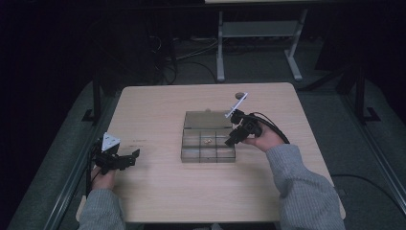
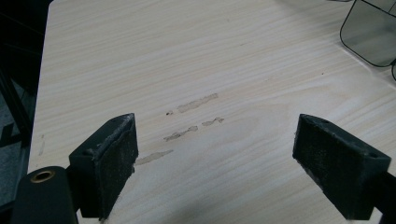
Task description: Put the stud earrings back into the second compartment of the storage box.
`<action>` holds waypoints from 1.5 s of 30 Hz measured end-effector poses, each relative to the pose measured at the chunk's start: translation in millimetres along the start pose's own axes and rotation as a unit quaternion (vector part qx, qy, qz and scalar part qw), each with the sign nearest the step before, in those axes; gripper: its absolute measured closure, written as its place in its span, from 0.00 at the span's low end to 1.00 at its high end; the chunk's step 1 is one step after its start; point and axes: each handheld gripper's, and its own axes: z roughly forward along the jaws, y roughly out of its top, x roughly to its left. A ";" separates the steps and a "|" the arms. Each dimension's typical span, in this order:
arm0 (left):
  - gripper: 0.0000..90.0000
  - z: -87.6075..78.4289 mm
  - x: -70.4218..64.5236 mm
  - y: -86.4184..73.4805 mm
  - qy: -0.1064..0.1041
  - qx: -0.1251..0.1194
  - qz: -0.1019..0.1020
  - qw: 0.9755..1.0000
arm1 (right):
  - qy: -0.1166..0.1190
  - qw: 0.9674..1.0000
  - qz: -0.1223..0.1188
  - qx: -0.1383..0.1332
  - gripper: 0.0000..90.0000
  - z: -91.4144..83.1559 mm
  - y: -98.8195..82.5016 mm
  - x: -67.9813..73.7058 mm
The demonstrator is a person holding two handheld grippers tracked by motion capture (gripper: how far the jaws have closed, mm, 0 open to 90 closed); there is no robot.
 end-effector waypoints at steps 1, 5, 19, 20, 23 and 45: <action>0.15 0.0 0.0 0.0 0.000 0.000 0.000 1.000 | -0.001 1.000 0.003 0.004 0.57 -0.3 -2.3 0.2; 0.15 -0.1 -0.1 0.1 0.000 0.002 0.000 1.000 | -0.004 1.000 0.007 0.000 0.57 -3.1 -11.9 -0.5; 0.15 0.1 -1.2 -0.1 0.000 0.003 0.003 1.000 | -0.011 1.000 0.023 -0.014 0.55 -13.4 -47.2 1.0; 0.15 0.1 -1.4 0.0 0.000 0.003 0.003 1.000 | -0.012 1.000 0.024 -0.014 0.55 -14.1 -49.8 1.7; 0.15 0.3 -1.6 -0.1 0.000 0.002 0.002 1.000 | -0.013 0.999 0.032 -0.016 0.54 -15.9 -58.1 2.4; 0.15 0.2 -2.9 -0.1 -0.001 0.007 0.014 1.000 | -0.022 0.995 0.081 -0.051 0.49 -20.8 -133.2 16.2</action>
